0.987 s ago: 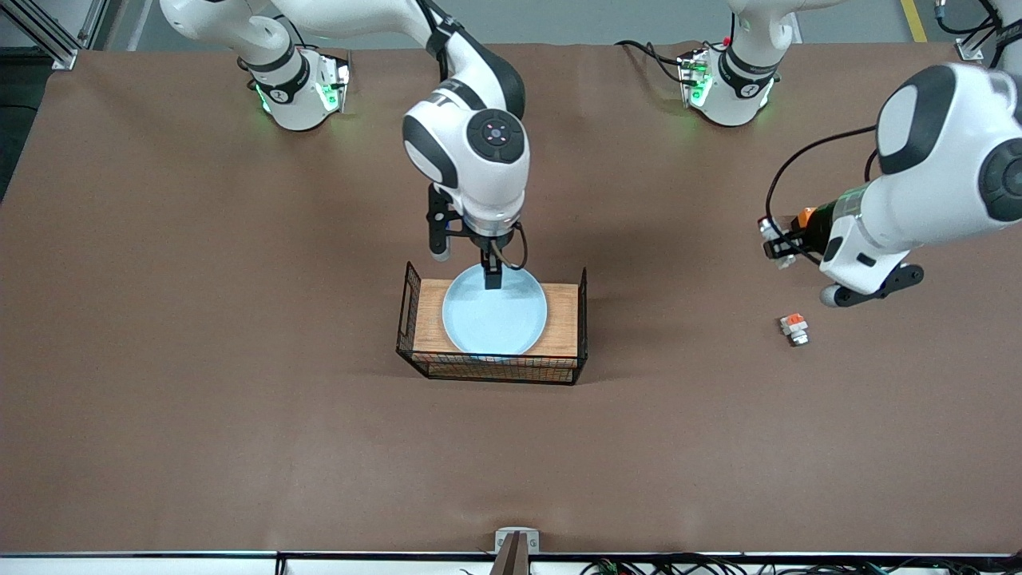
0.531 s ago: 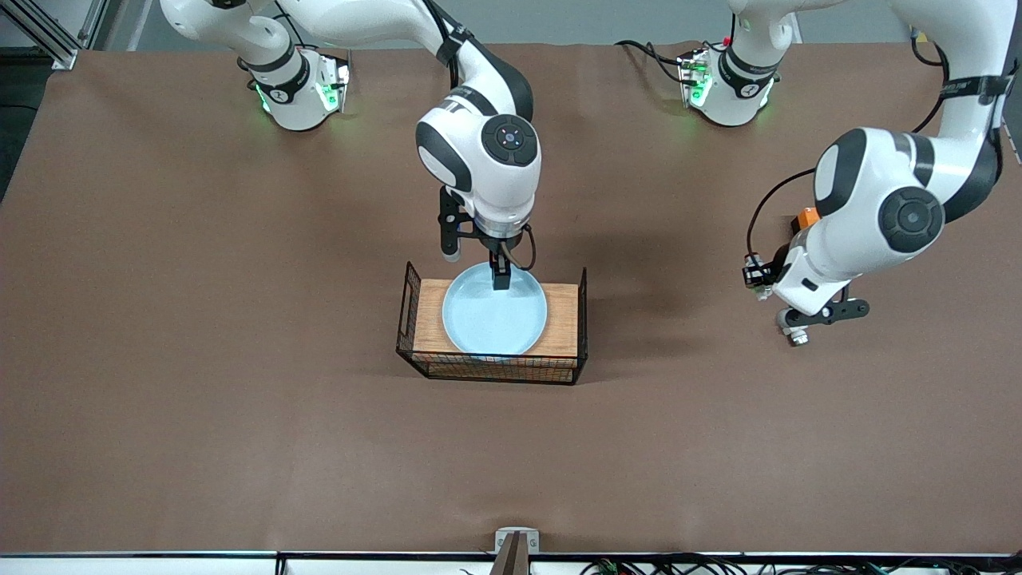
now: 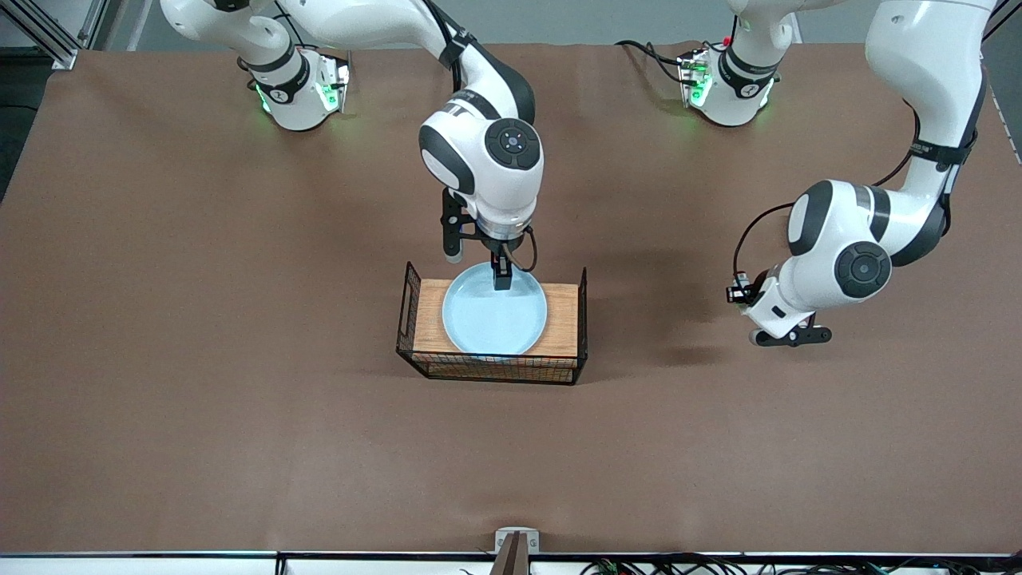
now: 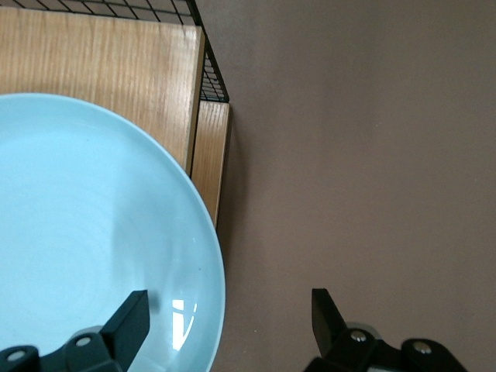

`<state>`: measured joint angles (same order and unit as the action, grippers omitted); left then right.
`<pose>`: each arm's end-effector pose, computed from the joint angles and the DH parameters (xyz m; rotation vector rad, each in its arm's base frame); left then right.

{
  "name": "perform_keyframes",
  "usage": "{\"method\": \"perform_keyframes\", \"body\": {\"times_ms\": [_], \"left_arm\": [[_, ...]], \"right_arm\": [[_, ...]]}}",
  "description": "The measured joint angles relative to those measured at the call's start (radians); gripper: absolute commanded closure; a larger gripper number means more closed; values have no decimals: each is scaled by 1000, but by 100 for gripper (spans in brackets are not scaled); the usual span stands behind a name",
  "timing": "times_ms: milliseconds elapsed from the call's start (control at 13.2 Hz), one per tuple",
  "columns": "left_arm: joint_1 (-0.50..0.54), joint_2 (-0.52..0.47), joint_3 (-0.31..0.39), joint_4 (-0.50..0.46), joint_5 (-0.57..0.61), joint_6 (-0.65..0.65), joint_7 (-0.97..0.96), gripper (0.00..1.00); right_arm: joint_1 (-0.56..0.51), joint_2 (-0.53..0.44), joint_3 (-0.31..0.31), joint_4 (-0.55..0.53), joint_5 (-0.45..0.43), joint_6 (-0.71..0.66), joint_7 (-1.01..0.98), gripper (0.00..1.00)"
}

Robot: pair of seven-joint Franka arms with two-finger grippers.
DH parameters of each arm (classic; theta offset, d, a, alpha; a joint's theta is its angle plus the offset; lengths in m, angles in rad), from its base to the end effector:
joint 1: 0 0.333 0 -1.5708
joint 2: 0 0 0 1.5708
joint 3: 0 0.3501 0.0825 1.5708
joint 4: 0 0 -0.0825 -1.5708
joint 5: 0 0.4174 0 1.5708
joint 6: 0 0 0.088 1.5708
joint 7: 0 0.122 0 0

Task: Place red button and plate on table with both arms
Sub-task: 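Lower the button with the left gripper while the right gripper grips the plate, then lift the plate with the right gripper while the left gripper releases the button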

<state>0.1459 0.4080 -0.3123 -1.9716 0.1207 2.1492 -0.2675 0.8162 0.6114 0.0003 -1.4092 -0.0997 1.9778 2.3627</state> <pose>0.6154 -0.0919 0.2489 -3.1094 -0.0555 0.3255 0.5282 0.5508 0.3398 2.2612 -2.1167 0.1415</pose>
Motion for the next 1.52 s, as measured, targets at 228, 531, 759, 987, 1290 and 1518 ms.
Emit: {"method": "perform_keyframes", "body": {"times_ms": [228,531,759,987,1290,1518], "left_arm": [[1,71,0,40,37,32,0,81],[1,172,0,116,103,58,1,79],[1,215,0,133,105,95,1,76],[2,217,0,136,105,98,1,12],[2,218,0,141,105,109,2,0],[2,194,-3,155,105,110,2,0]], "right_arm": [[2,0,0,5,0,3,1,69],[2,0,0,20,0,3,-20,100],[3,0,0,29,-1,5,-32,100],[3,0,0,35,-2,5,-35,100],[3,-2,1,57,-1,-5,-41,100],[3,-4,3,107,0,-87,-78,100]]}}
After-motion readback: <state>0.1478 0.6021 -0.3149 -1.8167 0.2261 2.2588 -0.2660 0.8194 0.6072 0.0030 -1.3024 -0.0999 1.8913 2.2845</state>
